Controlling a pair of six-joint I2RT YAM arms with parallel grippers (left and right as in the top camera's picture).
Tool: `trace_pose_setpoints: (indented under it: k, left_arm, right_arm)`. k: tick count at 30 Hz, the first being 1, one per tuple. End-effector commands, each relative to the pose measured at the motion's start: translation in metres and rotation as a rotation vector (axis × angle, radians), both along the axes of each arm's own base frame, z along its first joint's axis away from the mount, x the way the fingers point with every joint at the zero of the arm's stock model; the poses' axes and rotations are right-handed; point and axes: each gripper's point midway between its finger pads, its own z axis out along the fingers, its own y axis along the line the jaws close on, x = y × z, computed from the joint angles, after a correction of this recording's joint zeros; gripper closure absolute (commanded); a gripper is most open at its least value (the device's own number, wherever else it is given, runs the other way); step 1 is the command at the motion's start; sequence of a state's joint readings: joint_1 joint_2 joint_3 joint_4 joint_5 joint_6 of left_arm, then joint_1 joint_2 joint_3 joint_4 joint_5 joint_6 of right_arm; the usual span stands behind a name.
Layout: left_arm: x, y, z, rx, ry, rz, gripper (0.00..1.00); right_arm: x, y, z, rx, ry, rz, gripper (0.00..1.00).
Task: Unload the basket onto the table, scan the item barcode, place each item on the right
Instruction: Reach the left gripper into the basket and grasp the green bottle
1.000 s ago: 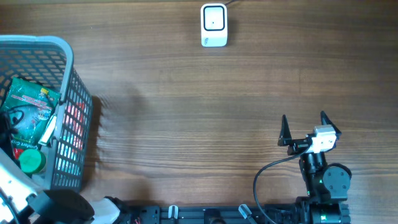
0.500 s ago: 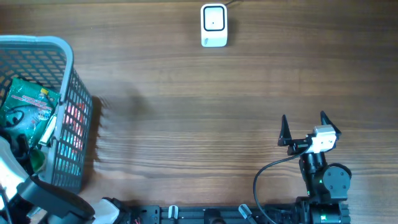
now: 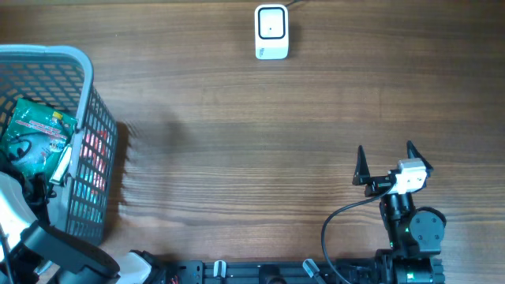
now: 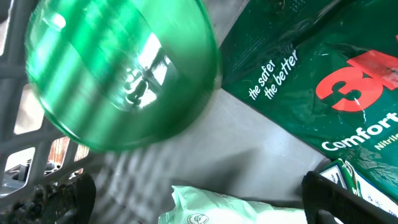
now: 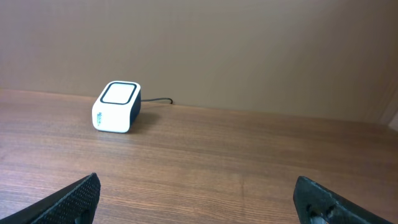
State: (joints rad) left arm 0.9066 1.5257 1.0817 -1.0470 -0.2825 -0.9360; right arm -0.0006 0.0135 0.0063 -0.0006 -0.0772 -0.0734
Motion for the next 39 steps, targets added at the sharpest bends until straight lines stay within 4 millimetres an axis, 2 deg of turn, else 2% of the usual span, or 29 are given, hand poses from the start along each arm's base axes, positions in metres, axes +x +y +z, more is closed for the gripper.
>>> trace_pose_setpoints:
  k: [1,6,10,13,21,28,37,39]
  left_arm:
    - [-0.003,-0.002,0.008,0.015,-0.015,-0.008,0.00]
    - [-0.006,-0.003,0.016,0.034,-0.019,-0.006,0.00]
    - [-0.016,0.001,0.031,0.093,0.015,0.002,0.00]
    - [-0.020,-0.001,0.031,0.085,0.025,0.009,0.00]
    - [-0.051,0.007,0.013,0.014,0.055,0.135,0.00]
    - [-0.053,0.008,-0.019,-0.071,0.070,0.158,0.00]
    - [-0.058,0.019,-0.021,-0.028,0.109,0.161,0.01]
    - [-0.059,0.020,-0.022,-0.022,0.118,0.162,0.05]
  right_arm:
    - [0.000,-0.001,0.001,-0.005,-0.008,-0.006,0.00]
    - [0.000,-0.001,0.002,-0.005,-0.008,-0.006,0.00]
    - [0.000,-0.001,0.001,-0.006,-0.008,-0.006,0.00]
    - [0.000,-0.001,0.001,-0.005,-0.008,-0.006,0.01]
    - [0.000,-0.001,0.001,-0.005,-0.008,-0.006,0.00]
    - [0.000,-0.001,0.001,-0.005,-0.008,-0.006,0.00]
    - [0.000,-0.001,0.001,-0.005,-0.008,-0.006,0.00]
    - [0.000,-0.001,0.001,-0.005,-0.008,-0.006,0.00]
